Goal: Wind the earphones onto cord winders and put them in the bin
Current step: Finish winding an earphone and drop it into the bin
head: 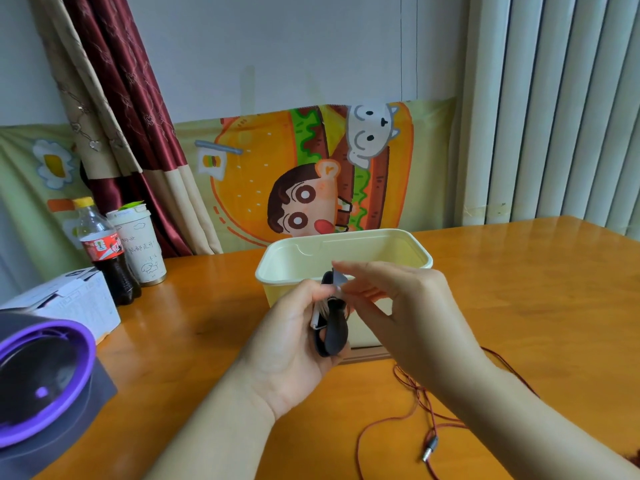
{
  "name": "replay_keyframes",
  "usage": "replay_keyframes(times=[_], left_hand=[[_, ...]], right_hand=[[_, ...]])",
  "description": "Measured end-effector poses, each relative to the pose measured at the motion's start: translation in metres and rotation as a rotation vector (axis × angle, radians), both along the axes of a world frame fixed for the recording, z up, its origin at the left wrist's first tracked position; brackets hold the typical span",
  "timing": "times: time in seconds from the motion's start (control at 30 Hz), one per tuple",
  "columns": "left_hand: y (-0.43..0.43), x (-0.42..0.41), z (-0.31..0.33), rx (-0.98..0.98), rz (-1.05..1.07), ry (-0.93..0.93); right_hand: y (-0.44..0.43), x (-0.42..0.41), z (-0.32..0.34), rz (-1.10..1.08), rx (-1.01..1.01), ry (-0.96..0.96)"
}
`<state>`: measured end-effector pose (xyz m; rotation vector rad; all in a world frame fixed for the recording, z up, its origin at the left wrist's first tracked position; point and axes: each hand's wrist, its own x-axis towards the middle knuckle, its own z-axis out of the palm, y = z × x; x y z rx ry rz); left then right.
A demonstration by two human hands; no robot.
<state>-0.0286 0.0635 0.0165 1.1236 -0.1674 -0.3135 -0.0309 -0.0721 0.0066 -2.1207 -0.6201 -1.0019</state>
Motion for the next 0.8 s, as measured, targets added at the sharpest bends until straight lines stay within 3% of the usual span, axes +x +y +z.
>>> replay_keyframes(times=[0.27, 0.6, 0.8], left_hand=[[-0.002, 0.003, -0.005, 0.043, 0.147, 0.109], [0.001, 0.002, -0.004, 0.104, 0.112, -0.011], [0.0, 0.002, -0.001, 0.021, 0.129, -0.067]], right_hand=[[0.003, 0.0, -0.006, 0.006, 0.014, 0.062], [0.0, -0.003, 0.002, 0.095, 0.13, 0.164], [-0.003, -0.005, 0.01, 0.243, 0.309, 0.297]])
